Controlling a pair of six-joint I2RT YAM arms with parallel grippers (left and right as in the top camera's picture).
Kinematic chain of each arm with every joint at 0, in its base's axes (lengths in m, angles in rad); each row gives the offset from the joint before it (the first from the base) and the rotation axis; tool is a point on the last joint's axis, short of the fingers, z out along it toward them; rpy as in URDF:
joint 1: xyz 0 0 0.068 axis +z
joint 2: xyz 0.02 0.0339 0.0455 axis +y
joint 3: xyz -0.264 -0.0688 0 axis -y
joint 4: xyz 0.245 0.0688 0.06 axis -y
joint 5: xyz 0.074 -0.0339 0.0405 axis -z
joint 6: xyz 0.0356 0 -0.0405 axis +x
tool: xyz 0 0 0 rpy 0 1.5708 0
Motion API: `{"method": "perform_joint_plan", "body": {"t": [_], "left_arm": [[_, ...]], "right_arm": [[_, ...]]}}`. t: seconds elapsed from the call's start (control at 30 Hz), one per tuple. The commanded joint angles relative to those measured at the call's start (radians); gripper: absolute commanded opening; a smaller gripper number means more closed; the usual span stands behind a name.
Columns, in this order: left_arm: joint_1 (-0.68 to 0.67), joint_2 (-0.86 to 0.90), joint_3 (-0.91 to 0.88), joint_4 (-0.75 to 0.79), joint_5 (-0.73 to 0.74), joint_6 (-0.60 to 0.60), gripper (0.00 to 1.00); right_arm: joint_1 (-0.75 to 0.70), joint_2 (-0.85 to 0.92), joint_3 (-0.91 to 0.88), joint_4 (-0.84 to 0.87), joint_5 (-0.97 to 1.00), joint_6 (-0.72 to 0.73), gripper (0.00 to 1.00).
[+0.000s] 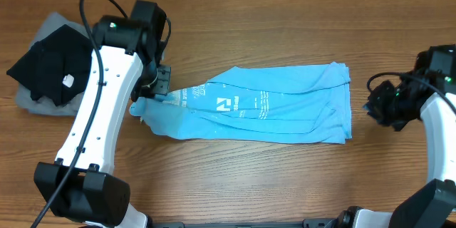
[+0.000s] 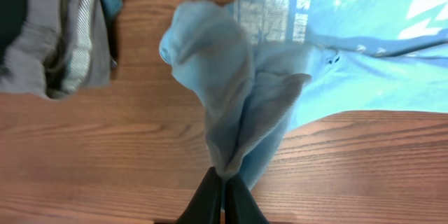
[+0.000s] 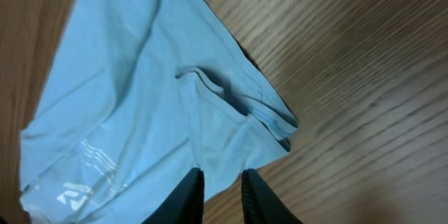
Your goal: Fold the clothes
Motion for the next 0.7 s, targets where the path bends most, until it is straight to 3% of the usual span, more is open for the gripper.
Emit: {"method": "perform_joint_plan", "body": {"t": [0.0,0.3,0.4,0.47,0.67], "left_arm": [[0.000,-0.006,-0.049,0.021,0.010,-0.040,0.04],[0.000,-0.006,-0.072,0.047,0.017,-0.039,0.04],[0.000,-0.006,-0.072,0.056,0.028,-0.039,0.04],[0.000,-0.006,-0.072,0.063,0.042,-0.038,0.04],[0.000,-0.006,-0.072,0.076,0.042,-0.037,0.04]], "right_arm": [[0.018,-0.004,-0.106,0.070,-0.097,-0.034,0.27],[0.101,-0.003,-0.347,0.457,-0.186,-0.035,0.53],[0.124,-0.001,-0.359,0.504,-0.155,-0.017,0.53],[0.135,-0.001,-0.359,0.504,-0.081,0.004,0.45],[0.145,0.011,-0.364,0.508,-0.013,0.006,0.43]]}}
